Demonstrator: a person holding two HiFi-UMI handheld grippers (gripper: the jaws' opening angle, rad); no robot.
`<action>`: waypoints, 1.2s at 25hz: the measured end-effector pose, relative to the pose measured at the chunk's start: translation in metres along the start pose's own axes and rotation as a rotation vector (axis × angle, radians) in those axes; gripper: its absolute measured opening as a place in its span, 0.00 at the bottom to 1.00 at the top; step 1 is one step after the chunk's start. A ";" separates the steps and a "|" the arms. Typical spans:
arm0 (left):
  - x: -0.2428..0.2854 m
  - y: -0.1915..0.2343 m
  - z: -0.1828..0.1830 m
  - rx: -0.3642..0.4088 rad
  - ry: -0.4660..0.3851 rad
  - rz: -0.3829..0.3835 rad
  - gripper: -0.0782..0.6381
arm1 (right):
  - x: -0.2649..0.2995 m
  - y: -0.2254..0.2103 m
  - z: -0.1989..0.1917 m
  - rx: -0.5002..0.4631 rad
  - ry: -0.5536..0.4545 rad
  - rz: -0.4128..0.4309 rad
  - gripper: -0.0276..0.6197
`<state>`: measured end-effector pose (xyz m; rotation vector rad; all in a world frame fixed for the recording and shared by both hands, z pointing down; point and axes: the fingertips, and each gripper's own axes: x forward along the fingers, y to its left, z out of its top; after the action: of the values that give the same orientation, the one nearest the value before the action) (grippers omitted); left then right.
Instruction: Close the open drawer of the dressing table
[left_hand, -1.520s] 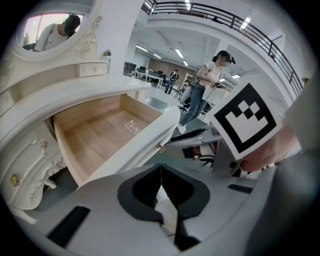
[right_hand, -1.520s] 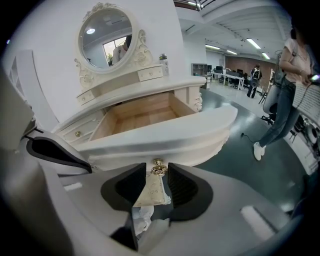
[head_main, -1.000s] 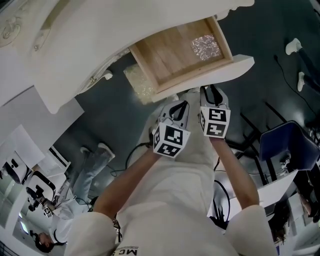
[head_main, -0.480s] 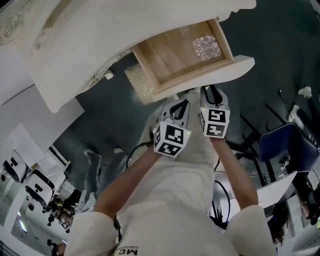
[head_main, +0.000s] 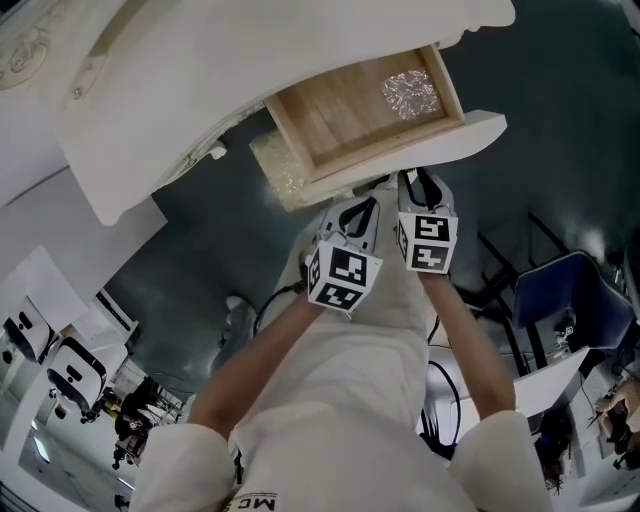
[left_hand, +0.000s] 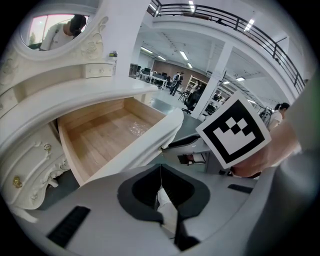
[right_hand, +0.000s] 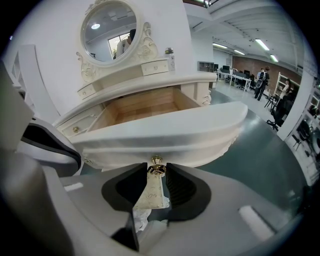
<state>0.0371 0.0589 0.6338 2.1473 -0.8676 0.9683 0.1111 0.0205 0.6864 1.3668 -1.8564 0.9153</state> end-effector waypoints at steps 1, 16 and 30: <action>0.000 0.001 0.001 -0.002 0.000 0.001 0.12 | 0.001 0.000 0.001 -0.003 0.001 0.003 0.22; 0.005 0.026 0.014 -0.054 -0.020 0.045 0.12 | 0.022 0.005 0.029 -0.037 0.005 0.031 0.22; 0.008 0.044 0.023 -0.110 -0.028 0.079 0.12 | 0.043 0.011 0.063 -0.148 0.002 0.069 0.22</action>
<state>0.0165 0.0133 0.6396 2.0513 -1.0023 0.9098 0.0836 -0.0511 0.6858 1.2190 -1.9390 0.7958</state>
